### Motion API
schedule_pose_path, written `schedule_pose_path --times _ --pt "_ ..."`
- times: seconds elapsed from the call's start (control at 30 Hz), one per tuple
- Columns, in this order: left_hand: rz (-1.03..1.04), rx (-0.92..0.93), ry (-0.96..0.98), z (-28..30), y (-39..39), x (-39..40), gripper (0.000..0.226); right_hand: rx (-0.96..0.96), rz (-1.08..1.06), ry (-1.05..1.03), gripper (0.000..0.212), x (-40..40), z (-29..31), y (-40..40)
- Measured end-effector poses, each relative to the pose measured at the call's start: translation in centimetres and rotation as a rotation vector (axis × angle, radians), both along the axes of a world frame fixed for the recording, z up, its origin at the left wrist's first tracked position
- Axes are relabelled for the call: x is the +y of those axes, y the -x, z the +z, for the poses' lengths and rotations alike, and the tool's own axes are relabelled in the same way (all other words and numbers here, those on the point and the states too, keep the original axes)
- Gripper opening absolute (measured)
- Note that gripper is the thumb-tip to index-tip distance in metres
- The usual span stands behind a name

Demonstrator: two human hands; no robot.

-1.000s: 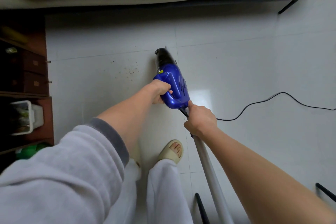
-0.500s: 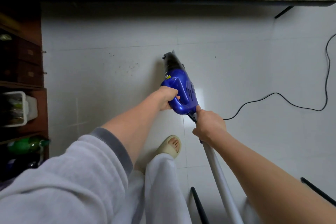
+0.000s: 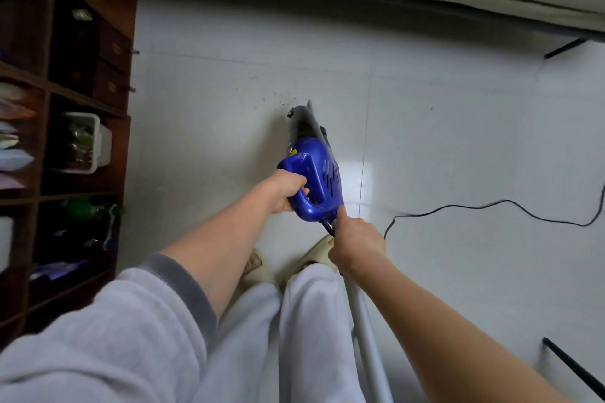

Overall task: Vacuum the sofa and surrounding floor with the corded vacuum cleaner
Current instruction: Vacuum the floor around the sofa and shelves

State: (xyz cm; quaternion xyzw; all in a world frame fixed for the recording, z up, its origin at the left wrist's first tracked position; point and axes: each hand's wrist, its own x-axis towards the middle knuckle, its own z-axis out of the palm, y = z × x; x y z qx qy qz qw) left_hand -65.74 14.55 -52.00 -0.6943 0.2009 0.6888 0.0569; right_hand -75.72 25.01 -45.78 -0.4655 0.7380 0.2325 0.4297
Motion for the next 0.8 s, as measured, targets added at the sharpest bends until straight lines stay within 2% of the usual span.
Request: schedule_pose_path --times 0.33,0.8 --pt "0.134 -0.007 0.024 1.2 -8.4 0.4 0.036 -0.034 0.128 -0.017 0.052 -1.5 1.5 -6.9" --pt "0.320 0.000 0.030 1.1 -14.1 2.1 0.034 -0.031 0.306 0.027 0.048 -1.5 1.4 -11.3"
